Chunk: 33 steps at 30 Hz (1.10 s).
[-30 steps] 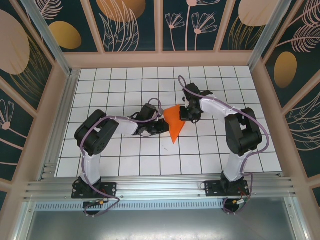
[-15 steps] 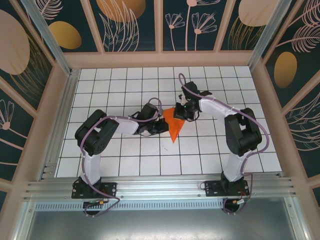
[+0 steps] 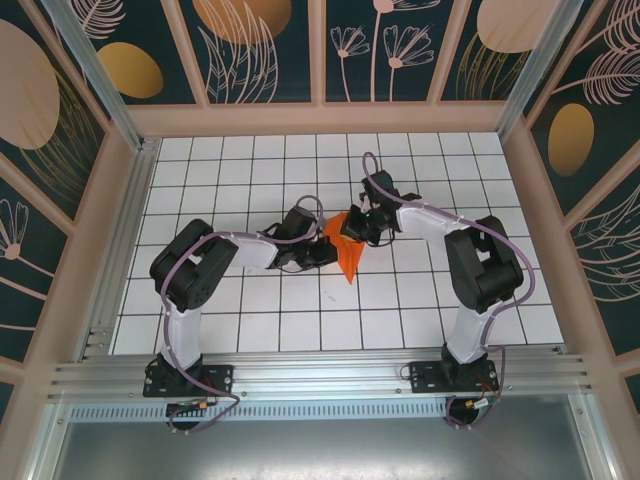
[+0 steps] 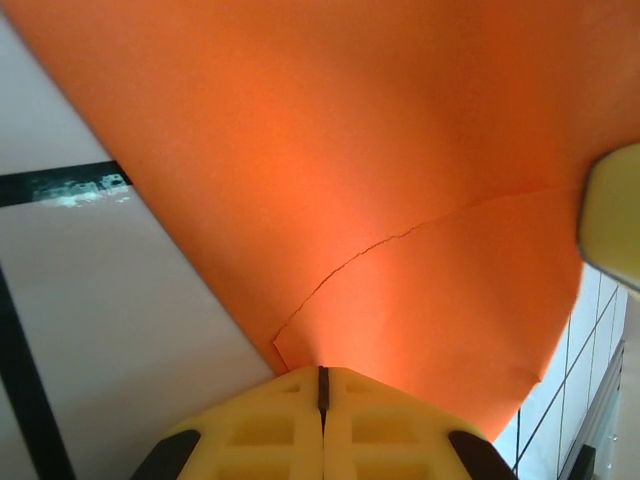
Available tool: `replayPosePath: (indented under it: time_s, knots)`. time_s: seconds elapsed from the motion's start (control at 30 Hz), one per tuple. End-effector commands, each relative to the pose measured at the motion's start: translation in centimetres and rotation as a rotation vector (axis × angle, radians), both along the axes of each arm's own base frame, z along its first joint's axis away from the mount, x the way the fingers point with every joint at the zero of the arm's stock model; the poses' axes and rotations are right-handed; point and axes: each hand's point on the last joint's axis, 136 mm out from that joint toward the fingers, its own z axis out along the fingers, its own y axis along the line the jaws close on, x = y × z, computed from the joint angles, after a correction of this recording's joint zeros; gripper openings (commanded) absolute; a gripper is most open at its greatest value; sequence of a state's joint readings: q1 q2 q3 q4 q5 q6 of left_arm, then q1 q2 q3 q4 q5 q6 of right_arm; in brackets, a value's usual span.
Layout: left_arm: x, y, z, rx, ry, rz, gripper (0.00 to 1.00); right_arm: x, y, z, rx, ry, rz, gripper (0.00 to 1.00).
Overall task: Fold a paper plane with a square sheet of paper (pick it up from the middle)
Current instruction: Fourth fold the wing at the center of the table.
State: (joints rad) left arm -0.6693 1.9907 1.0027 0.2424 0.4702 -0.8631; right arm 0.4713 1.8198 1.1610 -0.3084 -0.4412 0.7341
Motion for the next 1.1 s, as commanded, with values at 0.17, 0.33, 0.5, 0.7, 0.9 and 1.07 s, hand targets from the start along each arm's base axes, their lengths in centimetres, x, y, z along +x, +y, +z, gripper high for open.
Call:
replayPosePath:
  time_s: [0.17,0.33,0.5,0.7,0.9,1.07]
  knots:
    - [2.3,2.1,-2.0,0.090,-0.036,0.136,0.06,0.3,1.6,-0.2,0.081,0.019,-0.144,0.00]
    - [2.2,2.3,-2.4,0.101,-0.030,0.144,0.06,0.3,1.6,-0.5,0.109,0.017,-0.200,0.00]
    - [2.5,2.0,-1.4,0.063,-0.045,0.143,0.07,0.0,1.4,-1.2,0.073,0.025,-0.192,0.00]
    - [2.6,2.1,1.0,-0.043,-0.054,0.153,0.09,0.1,0.5,-1.8,-0.003,0.015,-0.198,0.00]
    - [2.6,2.7,1.9,-0.070,-0.060,0.173,0.11,0.4,0.7,-1.7,-0.014,0.004,-0.201,0.00]
    - [2.8,3.1,2.2,-0.100,-0.069,0.190,0.11,0.7,0.9,-1.4,-0.017,-0.005,-0.202,0.00]
